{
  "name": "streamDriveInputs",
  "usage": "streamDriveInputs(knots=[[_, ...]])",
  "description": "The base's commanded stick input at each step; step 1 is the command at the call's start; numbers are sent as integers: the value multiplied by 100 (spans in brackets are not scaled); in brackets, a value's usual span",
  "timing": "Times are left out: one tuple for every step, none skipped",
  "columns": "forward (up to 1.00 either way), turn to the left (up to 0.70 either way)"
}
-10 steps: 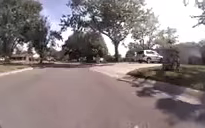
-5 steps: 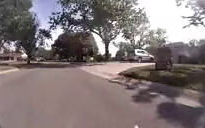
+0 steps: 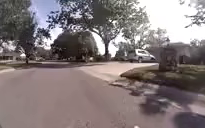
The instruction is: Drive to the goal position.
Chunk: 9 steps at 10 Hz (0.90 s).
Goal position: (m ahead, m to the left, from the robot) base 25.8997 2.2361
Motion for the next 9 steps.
streamDriveInputs(knots=[[69, 21], [69, 32], [69, 35], [69, 35], [69, 35], [69, 34], [69, 34], [69, 34], [69, 34]])
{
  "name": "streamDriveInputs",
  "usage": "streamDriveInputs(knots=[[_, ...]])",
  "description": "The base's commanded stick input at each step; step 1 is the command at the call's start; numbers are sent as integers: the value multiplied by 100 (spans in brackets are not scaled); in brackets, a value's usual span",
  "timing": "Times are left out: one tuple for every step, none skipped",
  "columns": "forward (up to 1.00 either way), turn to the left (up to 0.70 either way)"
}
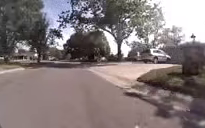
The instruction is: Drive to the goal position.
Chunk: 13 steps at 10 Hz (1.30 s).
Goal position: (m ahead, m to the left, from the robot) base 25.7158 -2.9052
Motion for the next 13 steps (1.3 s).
streamDriveInputs(knots=[[69, 34], [69, 19], [69, 3], [69, 3], [69, 3], [69, 3], [69, 3], [69, 3], [69, 3], [69, 3], [69, 3], [69, 3], [69, 3]])
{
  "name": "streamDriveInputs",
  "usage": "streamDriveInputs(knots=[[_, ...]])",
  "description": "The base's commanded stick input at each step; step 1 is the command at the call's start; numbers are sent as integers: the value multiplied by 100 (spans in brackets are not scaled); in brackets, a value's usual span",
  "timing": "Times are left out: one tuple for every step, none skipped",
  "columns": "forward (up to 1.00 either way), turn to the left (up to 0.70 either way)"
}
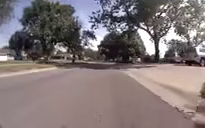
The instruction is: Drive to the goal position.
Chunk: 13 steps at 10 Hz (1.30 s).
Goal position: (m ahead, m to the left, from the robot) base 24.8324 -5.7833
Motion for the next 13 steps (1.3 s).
streamDriveInputs(knots=[[69, 3], [69, 3], [69, 3], [69, 3], [69, 3], [69, 3], [70, 3], [70, 3], [70, 3], [70, 3], [70, -29], [70, -34], [70, -4]])
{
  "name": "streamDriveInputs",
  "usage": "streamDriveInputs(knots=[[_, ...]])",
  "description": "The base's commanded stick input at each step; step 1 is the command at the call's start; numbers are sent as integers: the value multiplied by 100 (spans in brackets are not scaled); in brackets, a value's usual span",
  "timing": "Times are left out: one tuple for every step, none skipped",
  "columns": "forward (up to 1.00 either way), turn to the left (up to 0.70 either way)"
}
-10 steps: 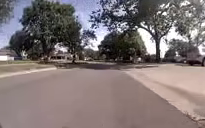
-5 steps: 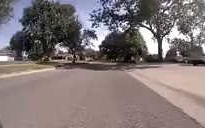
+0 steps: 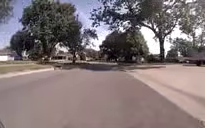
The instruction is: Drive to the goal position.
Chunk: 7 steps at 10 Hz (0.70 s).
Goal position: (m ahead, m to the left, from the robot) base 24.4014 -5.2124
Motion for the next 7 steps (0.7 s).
streamDriveInputs(knots=[[70, 3], [70, 3], [70, 3], [70, 3], [70, 3], [70, 3], [70, 3]])
